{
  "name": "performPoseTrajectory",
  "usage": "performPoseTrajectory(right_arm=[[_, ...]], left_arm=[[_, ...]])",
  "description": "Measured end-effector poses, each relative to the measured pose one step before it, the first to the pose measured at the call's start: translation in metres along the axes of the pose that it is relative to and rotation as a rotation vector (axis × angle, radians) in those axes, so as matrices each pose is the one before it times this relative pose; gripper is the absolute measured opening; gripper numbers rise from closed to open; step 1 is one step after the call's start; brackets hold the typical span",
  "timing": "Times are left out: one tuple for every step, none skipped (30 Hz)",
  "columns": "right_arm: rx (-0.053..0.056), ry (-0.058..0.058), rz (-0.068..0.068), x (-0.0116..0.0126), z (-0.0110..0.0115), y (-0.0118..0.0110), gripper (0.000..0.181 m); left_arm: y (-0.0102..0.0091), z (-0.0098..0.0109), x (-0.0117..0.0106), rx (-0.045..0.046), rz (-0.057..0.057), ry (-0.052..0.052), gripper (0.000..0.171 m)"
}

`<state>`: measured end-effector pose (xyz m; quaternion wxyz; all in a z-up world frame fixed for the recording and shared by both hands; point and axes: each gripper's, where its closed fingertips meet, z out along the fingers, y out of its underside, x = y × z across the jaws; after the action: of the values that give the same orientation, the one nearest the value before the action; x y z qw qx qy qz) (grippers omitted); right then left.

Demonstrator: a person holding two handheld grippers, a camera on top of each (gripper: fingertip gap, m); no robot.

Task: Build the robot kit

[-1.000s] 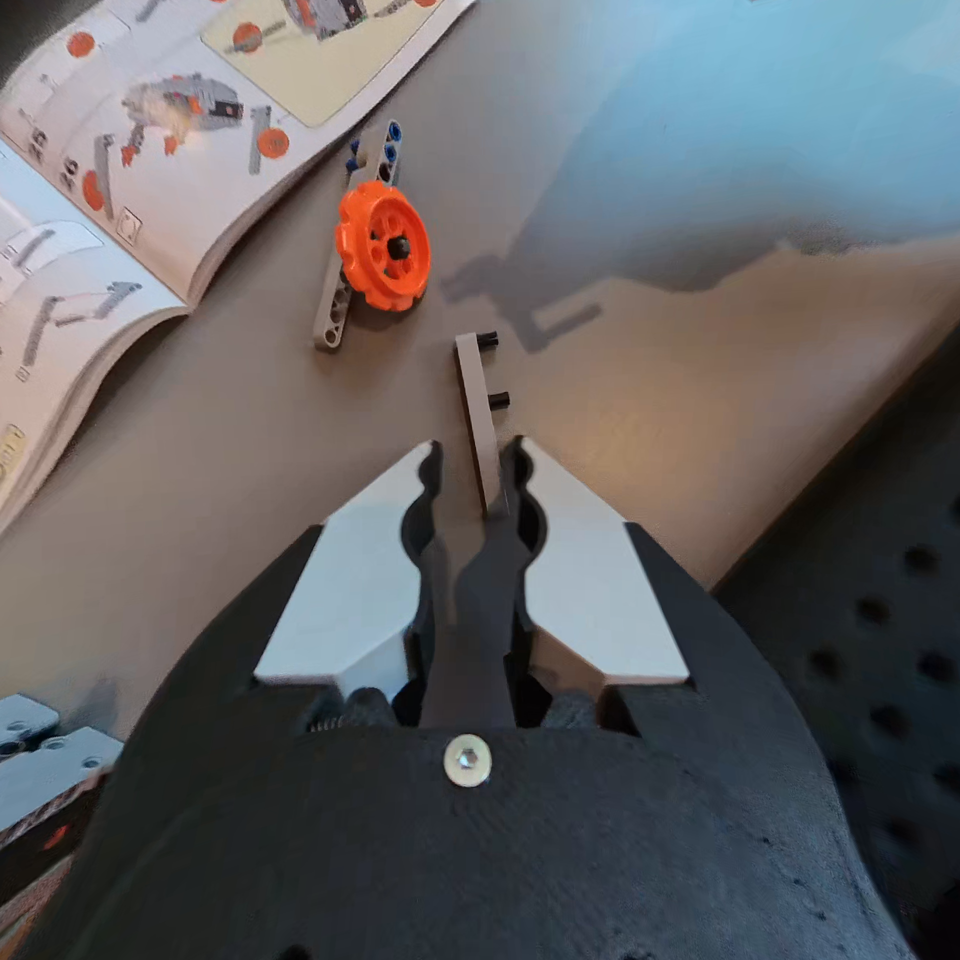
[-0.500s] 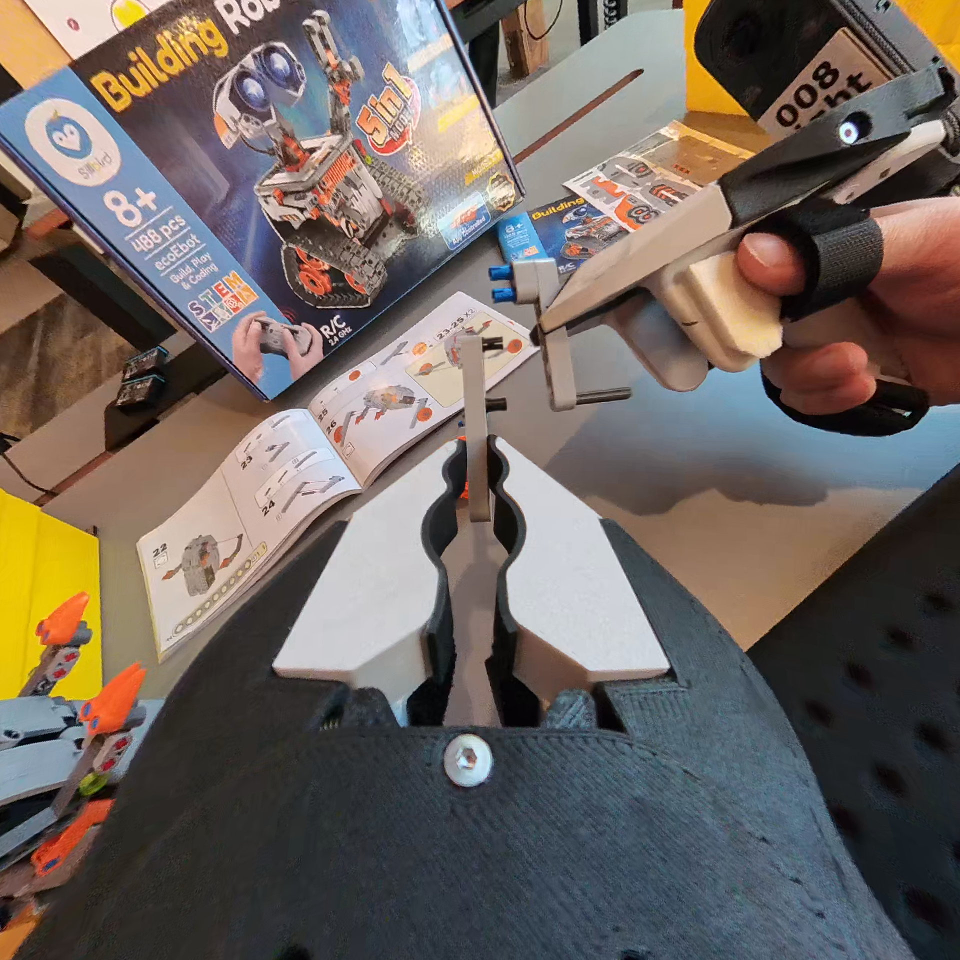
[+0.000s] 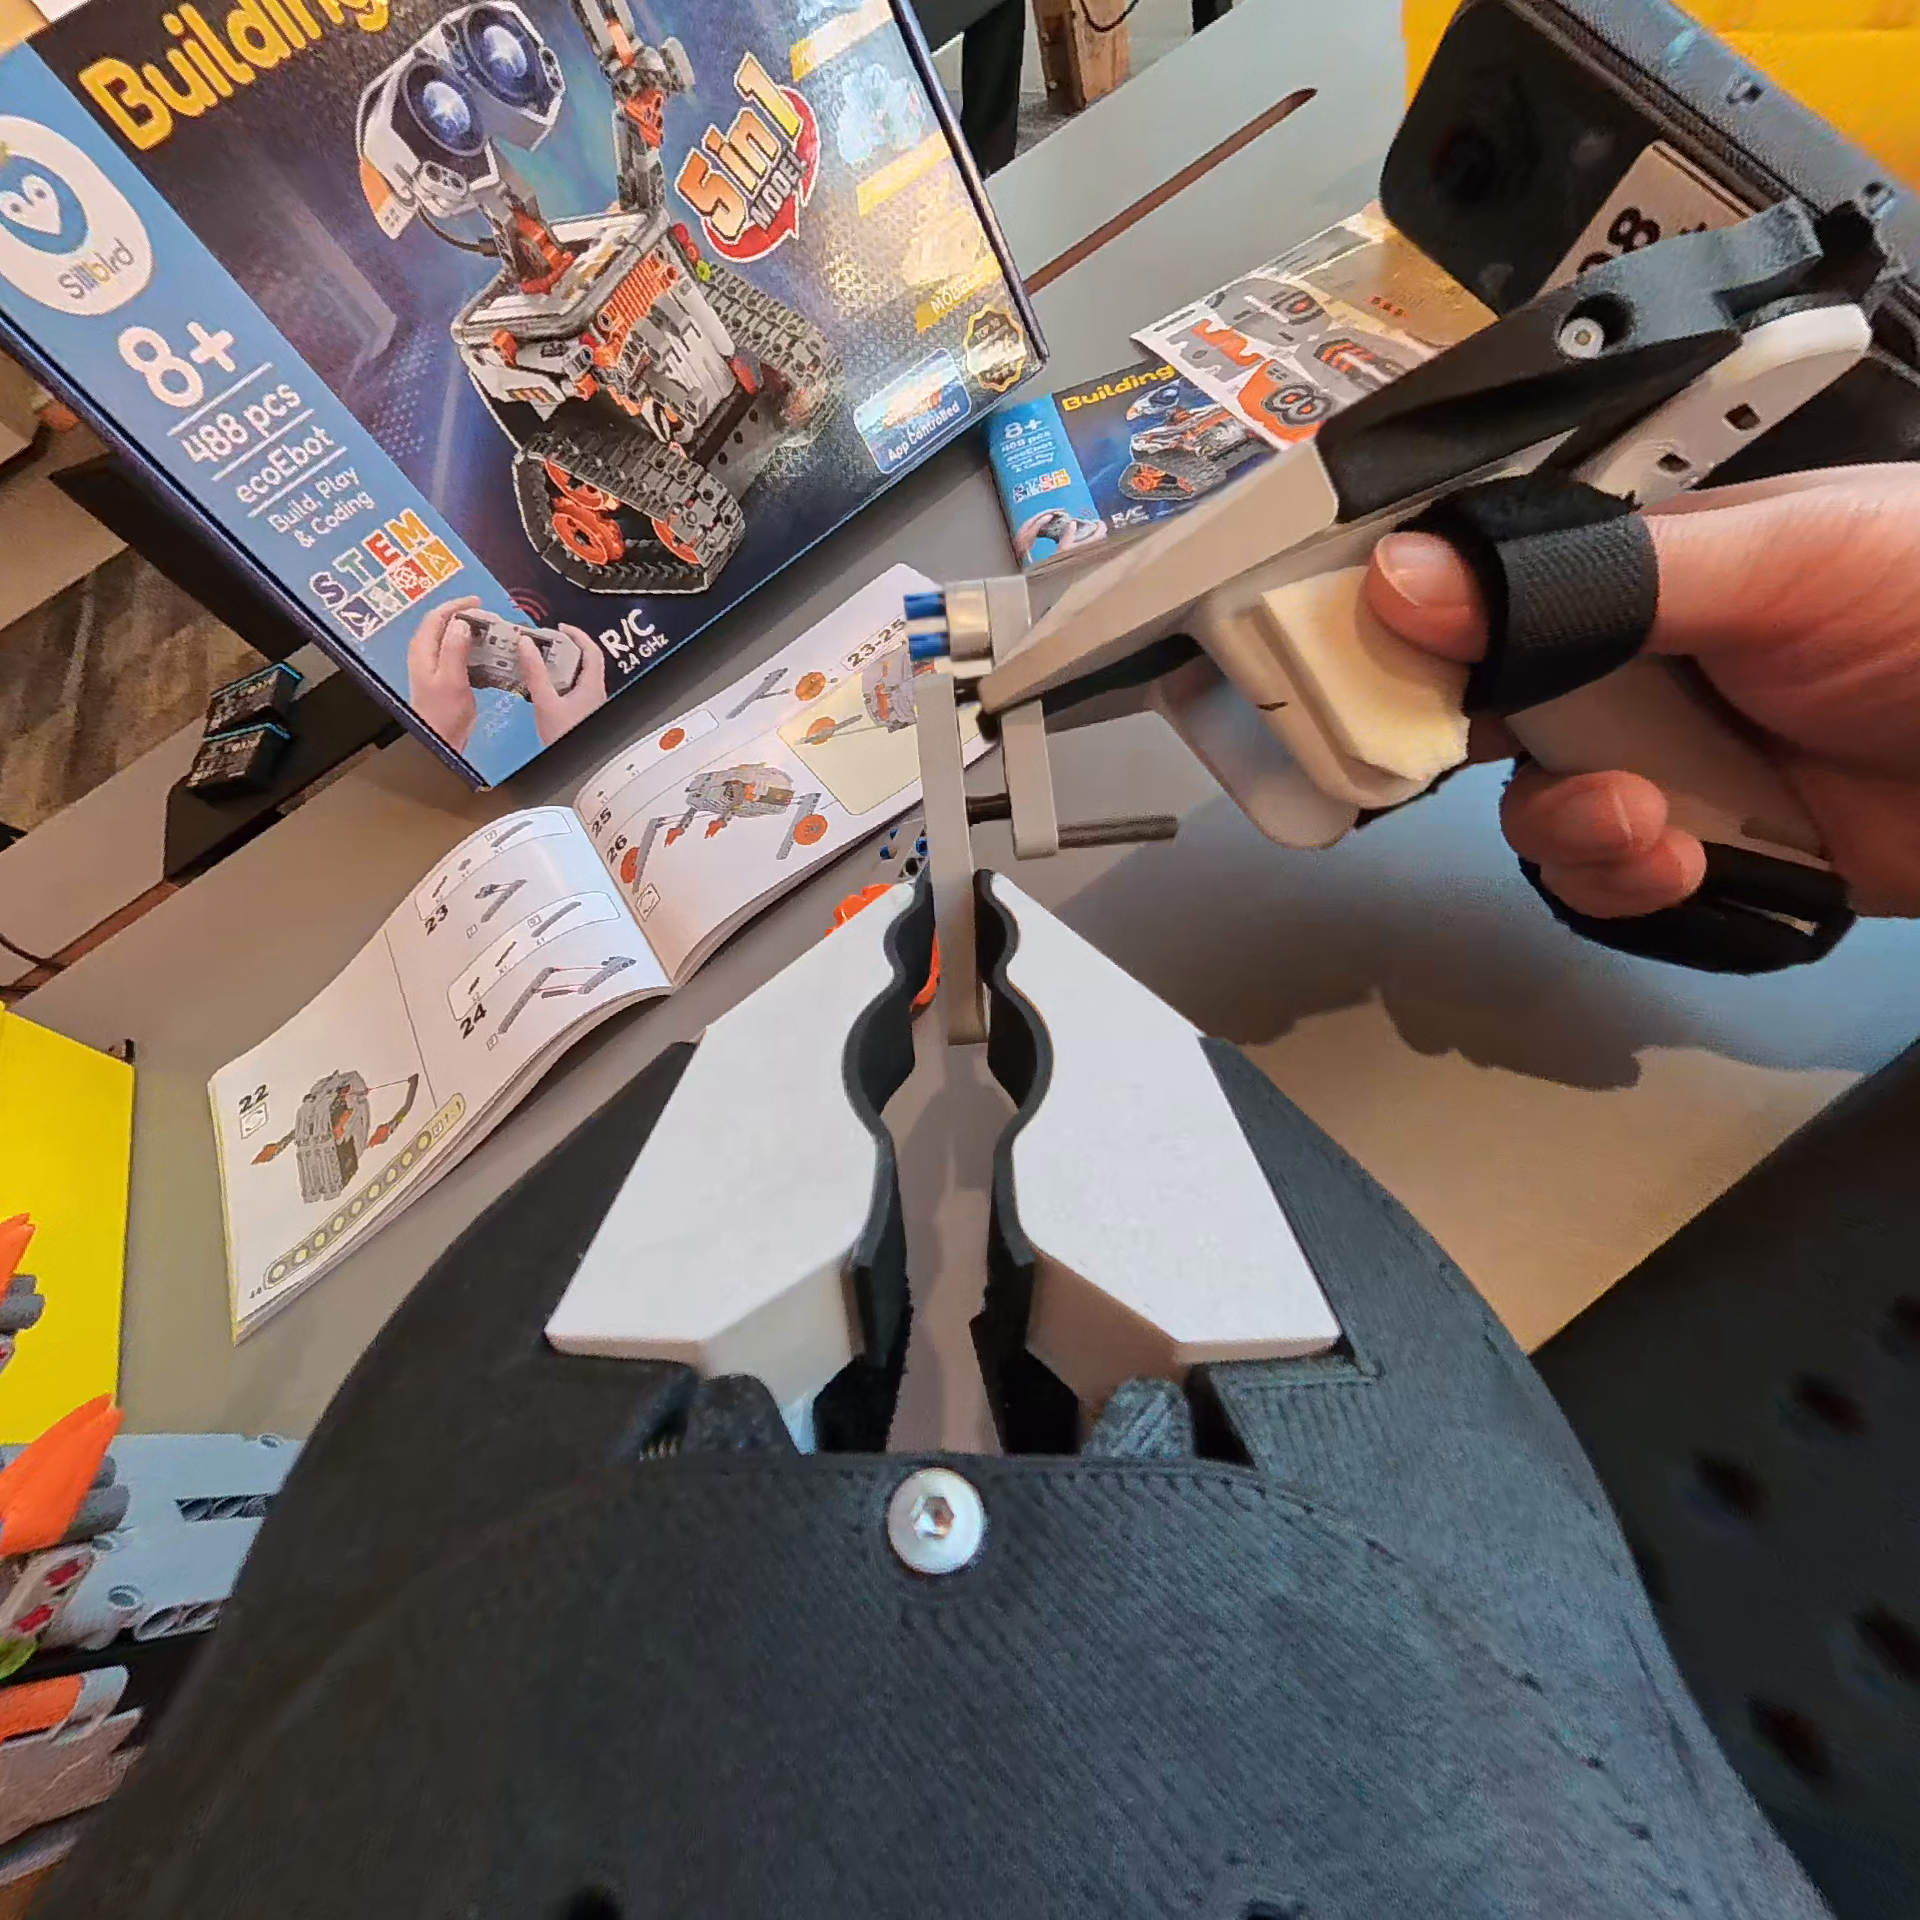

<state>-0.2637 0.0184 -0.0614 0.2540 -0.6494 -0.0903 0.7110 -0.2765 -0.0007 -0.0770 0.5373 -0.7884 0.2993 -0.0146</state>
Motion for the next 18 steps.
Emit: performPoseTrajectory(right_arm=[[0.0049,-0.0027,0.0107,0.00030,0.00051,0.00013,0.006],[0.0110,0.0000,0.0066,0.00048,-0.00026,-0.00128,0.005],[0.0038,-0.0008,0.0051,0.00058,-0.00018,-0.00054,0.005],[-0.0008,0.0012,0.0056,0.00084,-0.00016,-0.00004,0.005],[0.0021,-0.0008,0.0052,0.00063,-0.00018,-0.00038,0.006],[0.0039,-0.0012,0.0032,0.00035,-0.00022,-0.00039,0.006],[-0.0015,0.0032,0.0011,0.00073,-0.00007,0.00041,0.006],[-0.0003,0.0015,-0.0017,0.00030,0.00029,0.00044,0.006],[0.0046,0.0002,-0.0030,-0.00011,0.00040,-0.00011,0.006],[0.0043,0.0042,-0.0077,0.00037,0.00041,-0.00016,0.006],[0.0044,0.0067,-0.0085,0.00068,0.00042,-0.00022,0.006],[0.0059,0.0039,-0.0075,0.00026,0.00036,-0.00059,0.006],[0.0041,0.0030,-0.0039,0.00046,0.00051,-0.00028,0.006],[0.0031,0.0028,0.0005,0.00076,0.00031,-0.00007,0.006],[0.0053,0.0003,0.0047,0.00064,0.00035,-0.00035,0.006],[0.0037,0.0010,0.0068,0.00086,0.00038,0.00006,0.006],[0.0049,0.0025,0.0059,0.00118,0.00014,-0.00008,0.006],[0.0053,0.0018,0.0057,0.00091,0.00013,-0.00001,0.006]], left_arm=[[0.00050,0.00132,-0.00029,-0.00240,-0.0007,-0.0055,0.006],[0.00033,0.00113,0.00011,-0.00037,0.0129,-0.0061,0.006],[-0.00016,0.00071,0.00035,0.00267,0.0167,-0.0069,0.006],[-0.00011,0.00040,0.00023,0.00026,0.0137,-0.0086,0.006],[0.00001,0.00018,0.00029,-0.00075,0.0111,-0.0063,0.006],[-0.00045,0.00013,0.00073,0.00130,0.0099,-0.0019,0.006],[-0.00060,-0.00017,0.00067,0.00320,0.0065,0.0005,0.006],[-0.00018,-0.00003,0.00065,-0.00021,0.0016,0.0019,0.006],[0.00049,0.00027,0.00053,-0.00513,0.0026,0.0008,0.006],[0.00045,0.00024,0.00000,-0.00469,0.0061,-0.0033,0.006],[-0.00002,-0.00001,0.00014,-0.00126,0.0043,-0.0029,0.007],[-0.00030,-0.00013,0.00068,-0.00026,0.0003,0.0009,0.007],[-0.00047,-0.00007,0.00027,0.00025,-0.0014,-0.0005,0.007],[-0.00030,0.00002,0.00023,0.00057,0.0008,-0.0015,0.007],[-0.00014,0.00017,0.00017,0.00007,0.0013,-0.0007,0.007],[0.00012,0.00035,0.00015,-0.00054,-0.0001,-0.0008,0.007],[0.00052,0.00052,-0.00005,-0.00226,-0.0014,-0.0002,0.007],[0.00076,0.00069,-0.00018,-0.00345,-0.0039,0.0007,0.007]])
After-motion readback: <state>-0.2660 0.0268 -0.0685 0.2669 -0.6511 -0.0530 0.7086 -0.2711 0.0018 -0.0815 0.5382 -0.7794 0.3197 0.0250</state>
